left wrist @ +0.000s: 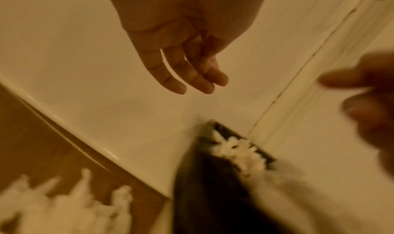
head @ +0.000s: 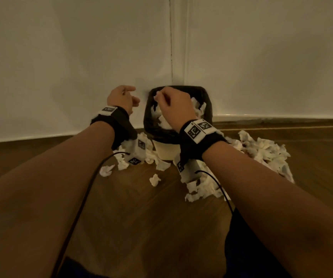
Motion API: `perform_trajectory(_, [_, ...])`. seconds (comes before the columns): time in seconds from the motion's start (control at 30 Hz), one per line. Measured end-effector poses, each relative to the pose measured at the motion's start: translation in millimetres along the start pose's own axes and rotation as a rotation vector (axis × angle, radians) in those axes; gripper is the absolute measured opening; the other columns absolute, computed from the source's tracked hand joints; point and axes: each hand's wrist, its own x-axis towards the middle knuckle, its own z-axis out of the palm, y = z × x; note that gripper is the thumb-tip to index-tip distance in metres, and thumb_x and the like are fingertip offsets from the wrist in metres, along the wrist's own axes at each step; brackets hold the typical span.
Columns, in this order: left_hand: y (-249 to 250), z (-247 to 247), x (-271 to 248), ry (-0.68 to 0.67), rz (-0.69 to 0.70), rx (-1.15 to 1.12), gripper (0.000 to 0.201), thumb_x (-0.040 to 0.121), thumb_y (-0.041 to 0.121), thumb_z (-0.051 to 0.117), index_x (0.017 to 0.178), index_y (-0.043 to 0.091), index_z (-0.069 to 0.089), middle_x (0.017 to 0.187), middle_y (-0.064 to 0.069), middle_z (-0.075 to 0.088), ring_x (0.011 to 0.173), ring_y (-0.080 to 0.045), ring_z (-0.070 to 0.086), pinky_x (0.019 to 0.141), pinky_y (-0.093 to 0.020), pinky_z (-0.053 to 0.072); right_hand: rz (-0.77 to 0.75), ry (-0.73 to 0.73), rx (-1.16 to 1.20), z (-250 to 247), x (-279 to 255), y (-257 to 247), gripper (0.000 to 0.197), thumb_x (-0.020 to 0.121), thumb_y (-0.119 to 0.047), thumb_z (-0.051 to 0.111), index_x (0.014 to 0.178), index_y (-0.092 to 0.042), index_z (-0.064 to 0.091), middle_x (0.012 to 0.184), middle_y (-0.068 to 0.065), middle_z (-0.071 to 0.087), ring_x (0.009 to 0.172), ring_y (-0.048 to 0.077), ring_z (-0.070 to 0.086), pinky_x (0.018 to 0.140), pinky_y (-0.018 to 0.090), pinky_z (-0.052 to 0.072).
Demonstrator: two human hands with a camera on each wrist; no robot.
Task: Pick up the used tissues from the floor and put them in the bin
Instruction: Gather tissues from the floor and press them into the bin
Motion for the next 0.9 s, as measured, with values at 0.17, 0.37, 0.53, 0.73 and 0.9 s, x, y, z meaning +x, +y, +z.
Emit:
perform_trajectory(0.17, [-46.2, -43.5, -9.8, -0.096, -0.017, 0.377, 0.03, 0.093, 0.005, 0.035, 0.105, 0.014, 0.061, 0.092, -0.01, 0.067, 0.072, -0.018, 0.064, 0.059, -0.027, 0.05, -0.125, -0.3, -0.061, 38.3, -33.7, -14.4, 0.023, 0.094, -0.019, 0.047, 0.093, -0.005, 0.065, 0.084, 0.011, 0.068, 0.075, 0.023, 0.062, 0.071, 0.034, 0.049])
perform_trajectory(0.37, [-95.3, -73.9, -19.4, -0.24, -0.028, 0.866, 0.03, 0.095, 0.013, 0.045, 0.122, 0.011, 0.058, 0.125, -0.016, 0.058, 0.115, -0.033, 0.053, 0.093, -0.036, 0.043, 0.097, -0.683, -0.223, 94.6, -62.8, 24.4, 0.025, 0.094, -0.018, 0.05, 0.115, -0.011, 0.062, 0.116, 0.014, 0.062, 0.108, 0.028, 0.057, 0.089, 0.031, 0.044])
perform_trajectory(0.53, [-137.1, -73.6, -29.4, -0.247, -0.162, 0.914, 0.039, 0.097, 0.019, 0.04, 0.135, 0.013, 0.044, 0.137, -0.019, 0.045, 0.123, -0.037, 0.044, 0.1, -0.039, 0.039, 0.302, -0.781, -0.333, 126.7, -93.6, 72.3, 0.044, 0.093, -0.02, 0.053, 0.136, -0.016, 0.045, 0.137, 0.014, 0.045, 0.124, 0.033, 0.046, 0.101, 0.038, 0.039])
perform_trajectory(0.73, [-203.5, -57.0, -48.3, -0.122, -0.465, 0.67, 0.08, 0.08, 0.052, 0.063, 0.144, 0.03, 0.02, 0.145, -0.018, 0.017, 0.123, -0.041, 0.039, 0.102, -0.041, 0.035, 0.313, -0.939, -0.498, 148.6, -115.6, 93.8, 0.051, 0.094, -0.026, 0.051, 0.14, -0.021, 0.031, 0.146, 0.017, 0.021, 0.134, 0.045, 0.021, 0.105, 0.053, 0.033])
perform_trajectory(0.9, [-237.5, -43.5, -52.5, -0.071, -0.523, 0.613, 0.09, 0.069, 0.07, 0.061, 0.141, 0.038, 0.017, 0.147, -0.021, 0.011, 0.131, -0.046, 0.028, 0.106, -0.053, 0.031, 0.379, -0.919, -0.499, 159.7, -125.1, 105.5, 0.061, 0.09, -0.033, 0.057, 0.142, -0.025, 0.027, 0.147, 0.013, 0.016, 0.135, 0.044, 0.018, 0.101, 0.052, 0.039])
